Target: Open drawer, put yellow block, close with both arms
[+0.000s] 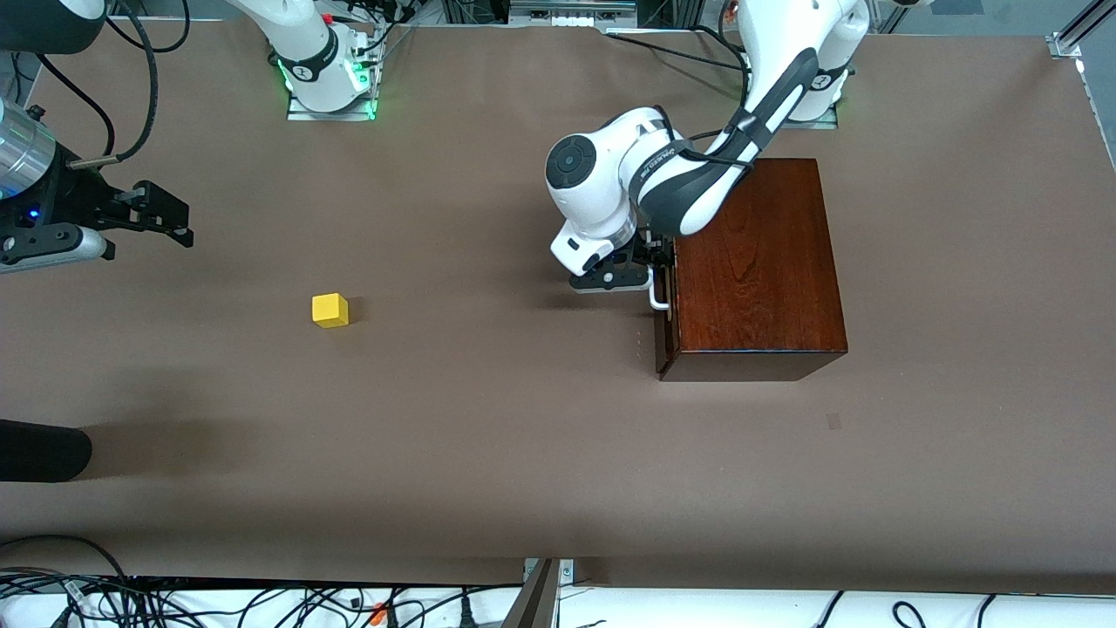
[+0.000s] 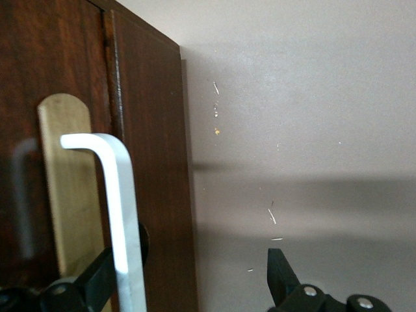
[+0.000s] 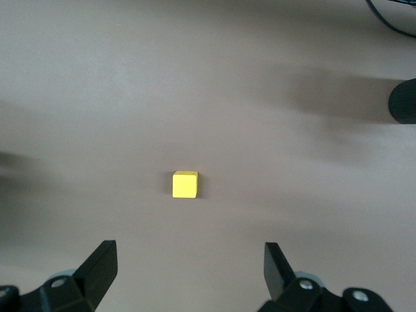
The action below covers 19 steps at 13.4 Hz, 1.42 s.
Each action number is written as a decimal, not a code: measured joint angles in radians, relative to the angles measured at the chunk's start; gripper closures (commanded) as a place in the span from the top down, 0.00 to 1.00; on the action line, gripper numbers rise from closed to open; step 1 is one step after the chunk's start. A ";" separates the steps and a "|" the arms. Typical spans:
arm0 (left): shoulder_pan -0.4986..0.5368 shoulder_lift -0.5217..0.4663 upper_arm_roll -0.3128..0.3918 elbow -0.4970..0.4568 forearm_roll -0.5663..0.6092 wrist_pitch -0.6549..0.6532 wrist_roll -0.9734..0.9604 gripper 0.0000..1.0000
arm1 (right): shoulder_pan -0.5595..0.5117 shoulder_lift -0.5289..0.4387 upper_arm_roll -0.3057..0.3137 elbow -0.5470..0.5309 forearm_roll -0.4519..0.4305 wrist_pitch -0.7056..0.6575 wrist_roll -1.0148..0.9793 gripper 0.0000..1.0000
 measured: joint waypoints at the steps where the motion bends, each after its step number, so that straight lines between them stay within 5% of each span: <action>1: 0.000 0.003 0.000 0.000 0.000 0.005 -0.002 1.00 | 0.000 0.000 0.000 0.000 0.000 0.000 0.000 1.00; 19: -0.049 0.022 -0.002 0.045 0.000 0.025 -0.062 1.00 | -0.007 0.002 0.000 0.000 0.000 0.001 0.000 1.00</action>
